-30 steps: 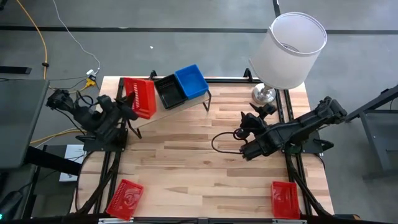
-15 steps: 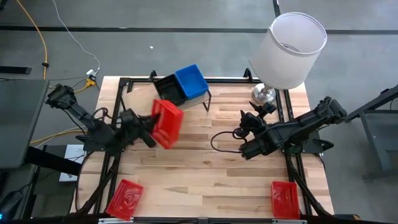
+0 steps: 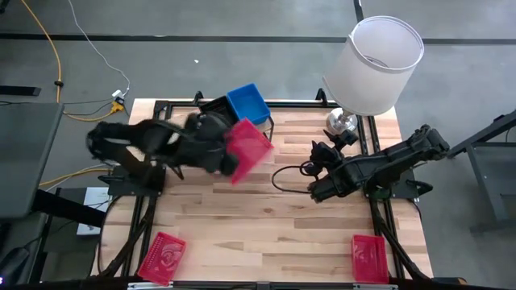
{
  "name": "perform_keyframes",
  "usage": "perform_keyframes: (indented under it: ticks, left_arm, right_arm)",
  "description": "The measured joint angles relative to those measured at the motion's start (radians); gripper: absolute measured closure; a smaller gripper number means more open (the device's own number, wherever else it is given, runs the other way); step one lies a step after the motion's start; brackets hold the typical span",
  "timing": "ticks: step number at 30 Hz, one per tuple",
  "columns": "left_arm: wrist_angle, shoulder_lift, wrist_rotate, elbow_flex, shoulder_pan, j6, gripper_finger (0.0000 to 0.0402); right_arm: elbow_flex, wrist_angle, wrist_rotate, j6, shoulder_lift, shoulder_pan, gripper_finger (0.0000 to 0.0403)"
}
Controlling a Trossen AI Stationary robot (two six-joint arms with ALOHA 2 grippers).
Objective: Stack baskets on shelf by color
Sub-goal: Put the top right red bin on the shelf
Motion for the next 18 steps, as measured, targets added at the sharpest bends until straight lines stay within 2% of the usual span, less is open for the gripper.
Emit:
perform_keyframes:
  ticks: [1,4,5,7,11,13,18]
  left_arm:
    - [-0.093,0.028,-0.007,0.031,0.018,-0.075,0.0401]
    - [-0.019,0.013,0.008,-0.018,0.017,-0.039,0.0401]
    - [-0.01,-0.002,-0.006,-0.029,0.007,-0.045,0.0401]
    - [-0.073,-0.023,-0.079,-0.045,-0.001,-0.158,0.0401]
    - [-0.021,-0.153,-0.08,-0.248,-0.023,-0.268,0.0401]
    - [-0.088,-0.225,-0.103,-0.339,-0.03,-0.433,0.0401]
    - [-0.085,-0.415,-0.077,-0.639,-0.043,-0.663,0.0401]
  right_arm:
    - [0.0,0.0,0.0,0.0,0.0,0.0,0.0171]
    - [0.0,0.0,0.005,0.0,0.0,-0.001,0.0171]
    - [0.0,0.0,0.005,0.0,0.0,-0.005,0.0171]
    - [0.0,0.0,0.004,0.002,0.0,-0.006,0.0171]
    - [-0.001,0.0,0.005,0.011,0.0,-0.007,0.0171]
    - [-0.001,0.0,0.005,0.017,0.0,-0.006,0.0171]
    - [-0.001,0.002,0.005,0.017,0.0,-0.006,0.0171]
